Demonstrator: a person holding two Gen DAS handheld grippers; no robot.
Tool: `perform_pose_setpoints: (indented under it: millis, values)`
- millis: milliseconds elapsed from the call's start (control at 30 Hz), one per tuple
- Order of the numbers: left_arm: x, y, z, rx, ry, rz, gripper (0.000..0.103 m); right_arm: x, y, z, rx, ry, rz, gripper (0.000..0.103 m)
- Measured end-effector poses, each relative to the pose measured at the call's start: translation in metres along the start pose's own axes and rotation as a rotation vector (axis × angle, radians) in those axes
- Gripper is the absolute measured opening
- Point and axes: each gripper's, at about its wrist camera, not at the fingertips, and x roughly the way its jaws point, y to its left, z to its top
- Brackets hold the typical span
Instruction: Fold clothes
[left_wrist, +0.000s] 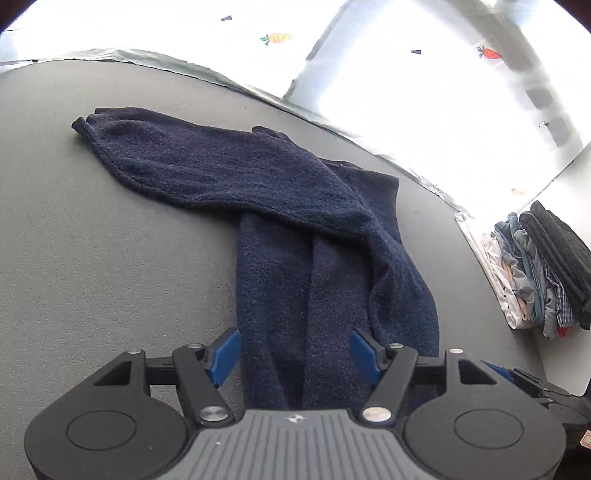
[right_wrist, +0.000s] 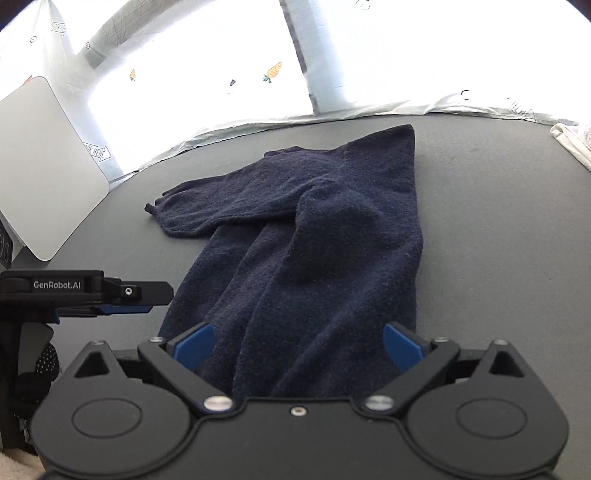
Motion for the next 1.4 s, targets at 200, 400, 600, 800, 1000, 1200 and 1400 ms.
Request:
perform_pose_setpoints:
  millis: [200,400,600,800,1000,1200,1400]
  values:
    - [0.014,0.029,0.028,-0.092,-0.037,0.164,0.071,0.029,-0.024,0.019,-0.016,-0.003,-0.238,0.103]
    - [0.031,0.063,0.073,-0.201,-0.118,0.264,0.071,0.066,-0.055,0.041,0.049,0.006,-0.332,0.103]
    - [0.054,0.100,0.124,-0.260,-0.179,0.348,0.071,0.094,-0.076,0.060,0.075,0.011,-0.376,0.103]
    - [0.082,0.132,0.166,-0.297,-0.205,0.427,0.071,0.109,-0.085,0.062,0.117,0.022,-0.362,0.103]
    - [0.095,0.152,0.177,-0.321,-0.247,0.412,0.041,0.109,-0.092,0.059,0.187,0.028,-0.334,0.103]
    - [0.085,0.147,0.173,-0.352,-0.289,0.275,0.008,0.107,-0.092,0.059,0.192,0.036,-0.333,0.103]
    - [0.073,0.077,0.179,-0.184,-0.309,0.029,0.008,0.105,-0.094,0.058,0.194,0.036,-0.322,0.103]
